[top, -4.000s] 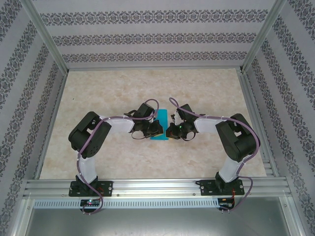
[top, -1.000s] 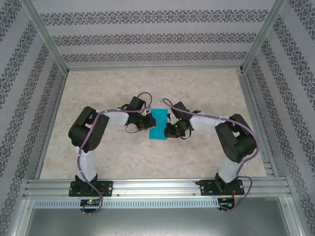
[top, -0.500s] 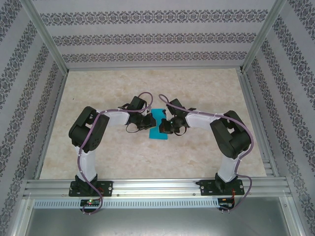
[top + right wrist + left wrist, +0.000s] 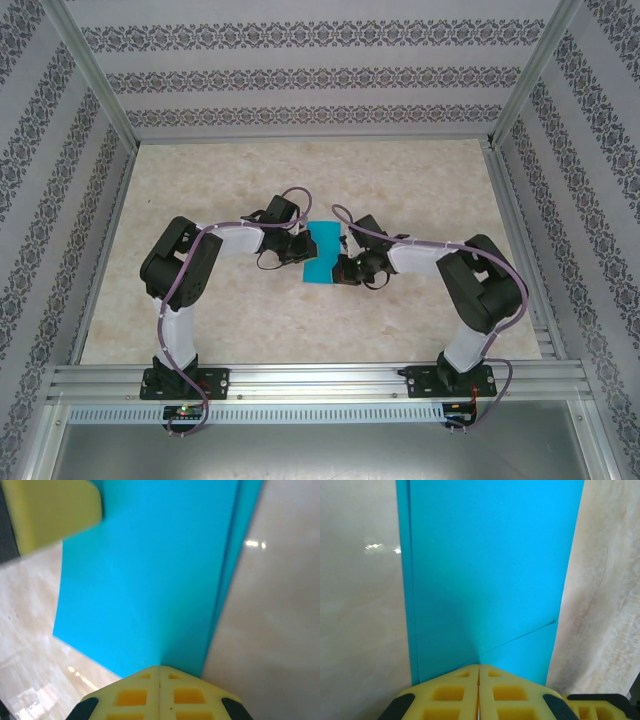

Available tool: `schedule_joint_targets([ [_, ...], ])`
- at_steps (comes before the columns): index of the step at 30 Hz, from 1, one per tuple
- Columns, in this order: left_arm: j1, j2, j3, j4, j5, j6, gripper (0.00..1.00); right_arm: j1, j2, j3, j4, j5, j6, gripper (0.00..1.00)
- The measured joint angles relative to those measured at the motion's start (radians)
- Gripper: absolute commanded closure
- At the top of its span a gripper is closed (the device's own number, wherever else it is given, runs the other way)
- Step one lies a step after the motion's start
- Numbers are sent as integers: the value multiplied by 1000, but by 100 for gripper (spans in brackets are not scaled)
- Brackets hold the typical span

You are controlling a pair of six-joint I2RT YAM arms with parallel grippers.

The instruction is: Fold a paper plane with a square sheet of paper (pick it up from the middle)

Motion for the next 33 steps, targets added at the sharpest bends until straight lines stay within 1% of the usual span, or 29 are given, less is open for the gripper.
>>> schedule_joint_targets([
  [3, 0, 0, 0, 0, 0, 0, 91, -2, -50, -68, 34, -1, 10, 98],
  [6, 0, 0, 0, 0, 1, 0, 91, -2, -81, -99, 39, 1, 23, 98],
  [10, 0, 0, 0, 1, 2, 0, 90, -2, -118, -102, -17, 21, 31, 97],
  [13, 0, 0, 0, 3, 8, 0, 88, -4, -163, -85, -50, 56, 49, 93],
  [16, 0, 0, 1, 7, 20, -2, 84, -15, -187, -45, -48, 106, 79, 83],
  [19, 0, 0, 8, 8, 43, -9, 75, -26, -188, -21, -18, 159, 118, 68],
  [20, 0, -2, 10, 8, 48, -12, 72, -28, -188, -20, -8, 171, 132, 66],
  [23, 0, -20, 11, -1, 51, -30, 62, -35, -174, -9, 23, 190, 161, 63],
  [25, 0, -53, 10, -19, 30, -37, 59, -39, -149, 8, 50, 188, 173, 63],
  [29, 0, -141, -6, -31, -27, -53, 56, -44, -90, 52, 77, 168, 176, 62],
  [33, 0, -201, -71, 3, -52, -95, 54, -57, -26, 111, 77, 137, 150, 61],
])
